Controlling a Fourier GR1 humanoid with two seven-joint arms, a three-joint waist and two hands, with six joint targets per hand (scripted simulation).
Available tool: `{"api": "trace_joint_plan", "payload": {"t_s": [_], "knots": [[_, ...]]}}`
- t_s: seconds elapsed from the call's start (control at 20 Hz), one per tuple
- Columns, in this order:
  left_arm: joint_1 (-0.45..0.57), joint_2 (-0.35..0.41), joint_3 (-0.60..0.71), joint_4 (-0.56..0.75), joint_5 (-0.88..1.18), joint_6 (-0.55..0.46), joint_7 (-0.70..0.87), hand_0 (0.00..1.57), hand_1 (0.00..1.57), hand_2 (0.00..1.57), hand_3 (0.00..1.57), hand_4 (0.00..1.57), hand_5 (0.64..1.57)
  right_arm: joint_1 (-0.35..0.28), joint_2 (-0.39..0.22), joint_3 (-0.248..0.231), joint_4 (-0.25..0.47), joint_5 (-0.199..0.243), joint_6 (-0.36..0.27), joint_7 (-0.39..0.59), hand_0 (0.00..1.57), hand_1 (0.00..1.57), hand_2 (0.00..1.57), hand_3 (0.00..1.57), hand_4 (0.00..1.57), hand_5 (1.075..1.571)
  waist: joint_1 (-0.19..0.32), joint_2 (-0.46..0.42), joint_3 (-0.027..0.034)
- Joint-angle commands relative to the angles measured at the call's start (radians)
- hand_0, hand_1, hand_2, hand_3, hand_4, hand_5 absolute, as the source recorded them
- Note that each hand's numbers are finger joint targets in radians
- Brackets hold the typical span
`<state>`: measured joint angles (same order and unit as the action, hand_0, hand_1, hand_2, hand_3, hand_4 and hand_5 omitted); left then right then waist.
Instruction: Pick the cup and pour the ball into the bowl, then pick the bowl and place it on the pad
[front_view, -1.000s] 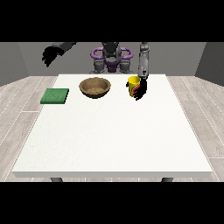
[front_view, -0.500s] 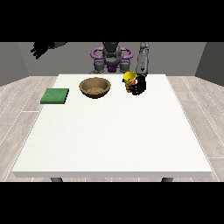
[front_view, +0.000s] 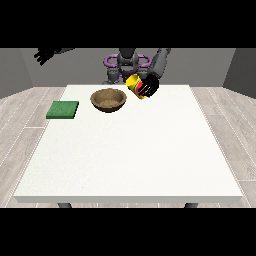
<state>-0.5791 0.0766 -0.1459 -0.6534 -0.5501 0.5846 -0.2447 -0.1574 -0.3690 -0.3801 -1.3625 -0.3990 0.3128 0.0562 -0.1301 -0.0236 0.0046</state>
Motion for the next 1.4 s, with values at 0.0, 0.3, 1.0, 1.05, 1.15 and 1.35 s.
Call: {"api": "trace_joint_plan", "payload": {"t_s": [0.0, 0.3, 1.0, 1.05, 1.15, 1.35], "knots": [[-0.102, -0.028, -0.11, 0.06, -0.191, 0.076, 0.218, 1.36, 1.36, 1.57, 1.57, 1.45, 1.533, 0.005, -0.015, -0.009, 0.064, -0.002, 0.045, -0.032, 0.0, 0.0, 0.0, 0.1, 0.67, 1.559, -0.006, -0.005, -0.0014], [-0.25, -0.075, -0.23, 0.147, -0.41, 0.051, 0.501, 1.35, 1.35, 1.57, 1.57, 1.44, 1.54, -0.036, -0.051, -0.033, 0.142, -0.03, 0.086, -0.033, 0.0, 0.0, 0.0, 0.0, 0.69, 1.56, -0.012, 0.003, -0.0025], [-0.45, -0.077, -0.55, 0.175, -0.735, -0.348, 0.912, 1.22, 1.22, 1.57, 1.57, 1.06, 1.571, -0.087, 0.025, 0.048, 0.208, 0.034, 0.056, -0.05, 0.0, 0.0, 0.0, 0.29, 0.69, 1.552, -0.078, -0.073, -0.0037], [-0.499, -0.077, -0.567, 0.107, -0.707, -0.451, 0.919, 0.73, 0.73, 1.57, 1.57, 1.01, 1.57, -0.138, 0.009, 0.036, 0.258, 0.037, 0.059, -0.072, 0.0, 0.0, 0.0, 0.3, 0.7, 1.555, -0.059, -0.049, -0.0029], [-0.417, -0.077, -0.634, 0.056, -0.719, -0.487, 0.931, 0.41, 0.41, 1.34, 1.55, 1.02, 1.571, -0.129, 0.054, 0.065, 0.246, 0.063, 0.036, -0.098, 0.0, 0.0, 0.0, 0.33, 0.69, 1.553, -0.077, -0.057, -0.0036], [-0.392, -0.077, -0.673, -0.023, -0.741, -0.572, 0.889, 0.19, 0.19, 1.25, 1.57, 1.11, 1.569, -0.135, 0.023, 0.04, 0.266, 0.06, 0.017, -0.083, 0.0, 0.0, 0.0, 0.34, 0.69, 1.552, -0.032, -0.061, -0.0043]]}}
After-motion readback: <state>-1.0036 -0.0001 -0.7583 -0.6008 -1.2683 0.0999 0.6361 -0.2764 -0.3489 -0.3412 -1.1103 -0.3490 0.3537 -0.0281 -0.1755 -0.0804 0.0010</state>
